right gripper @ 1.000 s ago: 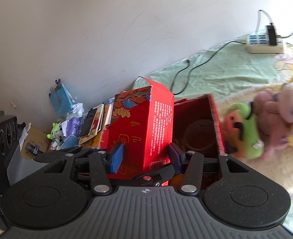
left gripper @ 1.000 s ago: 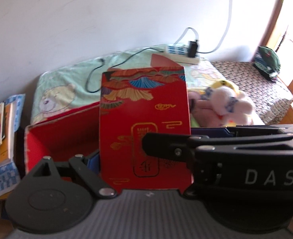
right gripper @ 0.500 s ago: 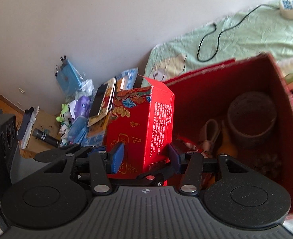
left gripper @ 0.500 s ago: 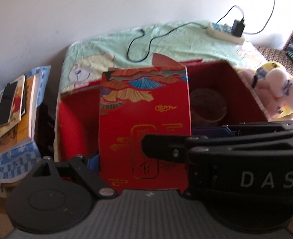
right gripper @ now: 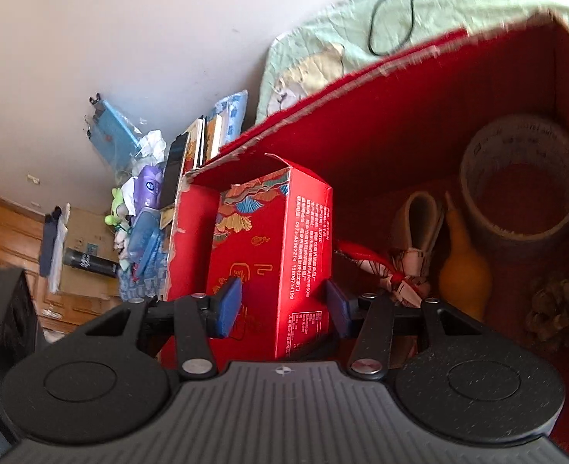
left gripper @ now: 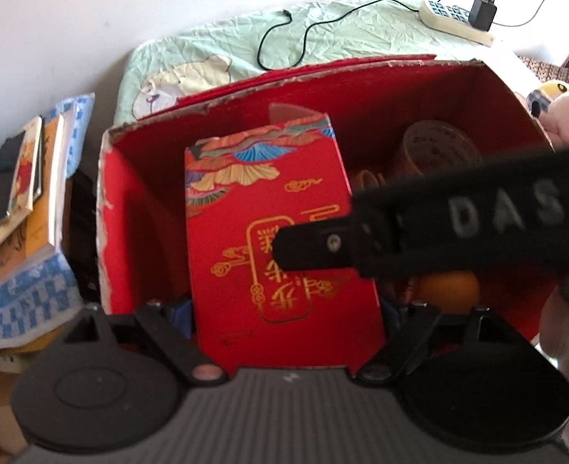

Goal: Organize objects
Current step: 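Lower the gift box into the red box beside the strap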

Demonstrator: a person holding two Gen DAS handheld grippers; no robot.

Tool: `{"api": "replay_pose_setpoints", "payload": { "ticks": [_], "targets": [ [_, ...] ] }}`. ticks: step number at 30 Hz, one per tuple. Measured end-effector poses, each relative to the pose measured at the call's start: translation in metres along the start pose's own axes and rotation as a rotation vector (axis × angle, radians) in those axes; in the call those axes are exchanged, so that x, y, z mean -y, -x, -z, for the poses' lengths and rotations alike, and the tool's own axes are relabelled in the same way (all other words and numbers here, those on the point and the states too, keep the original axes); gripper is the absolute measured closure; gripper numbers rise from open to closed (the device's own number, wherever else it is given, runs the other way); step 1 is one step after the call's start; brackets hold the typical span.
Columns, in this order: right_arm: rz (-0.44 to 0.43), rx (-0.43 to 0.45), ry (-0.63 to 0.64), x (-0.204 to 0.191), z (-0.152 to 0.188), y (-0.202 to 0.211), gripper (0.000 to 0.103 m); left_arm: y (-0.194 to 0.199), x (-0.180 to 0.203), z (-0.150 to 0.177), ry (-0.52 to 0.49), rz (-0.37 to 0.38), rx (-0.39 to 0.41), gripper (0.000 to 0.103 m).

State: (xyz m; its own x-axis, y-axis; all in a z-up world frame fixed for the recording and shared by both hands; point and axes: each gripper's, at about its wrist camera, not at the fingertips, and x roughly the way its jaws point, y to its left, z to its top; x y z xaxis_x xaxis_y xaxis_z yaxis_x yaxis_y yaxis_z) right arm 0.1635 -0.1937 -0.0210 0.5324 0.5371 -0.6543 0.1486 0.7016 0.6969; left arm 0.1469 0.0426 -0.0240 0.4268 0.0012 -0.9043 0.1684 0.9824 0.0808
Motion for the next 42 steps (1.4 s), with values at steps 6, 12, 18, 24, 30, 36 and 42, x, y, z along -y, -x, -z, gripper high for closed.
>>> {"api": "replay_pose_setpoints", "payload": {
  "ticks": [6,12,18,24,30,36,42],
  "targets": [
    [0.014,-0.036,-0.054,0.009,-0.006,-0.005,0.053,-0.005,0.007,-0.001,-0.041,-0.026,-0.017,0.017],
    [0.041,-0.063,-0.040,0.012,-0.014,-0.011,0.059,-0.006,0.014,0.000,-0.050,-0.033,-0.034,0.016],
    [0.054,-0.151,-0.080,0.019,-0.021,-0.027,0.060,-0.007,0.015,0.006,-0.069,-0.063,-0.047,0.016],
    [0.059,-0.174,-0.126,0.025,-0.021,-0.029,0.057,-0.003,0.015,0.007,-0.057,-0.059,-0.052,0.017],
    [0.067,-0.164,-0.135,0.027,-0.020,-0.027,0.060,0.006,0.008,0.009,-0.028,-0.025,-0.041,0.016],
    [0.066,-0.154,-0.120,0.025,-0.022,-0.027,0.060,0.006,0.004,0.002,0.003,0.023,-0.034,0.015],
    [0.053,-0.134,-0.140,0.030,-0.021,-0.022,0.060,0.016,0.011,0.012,-0.001,-0.001,-0.019,0.015]
  ]
}}
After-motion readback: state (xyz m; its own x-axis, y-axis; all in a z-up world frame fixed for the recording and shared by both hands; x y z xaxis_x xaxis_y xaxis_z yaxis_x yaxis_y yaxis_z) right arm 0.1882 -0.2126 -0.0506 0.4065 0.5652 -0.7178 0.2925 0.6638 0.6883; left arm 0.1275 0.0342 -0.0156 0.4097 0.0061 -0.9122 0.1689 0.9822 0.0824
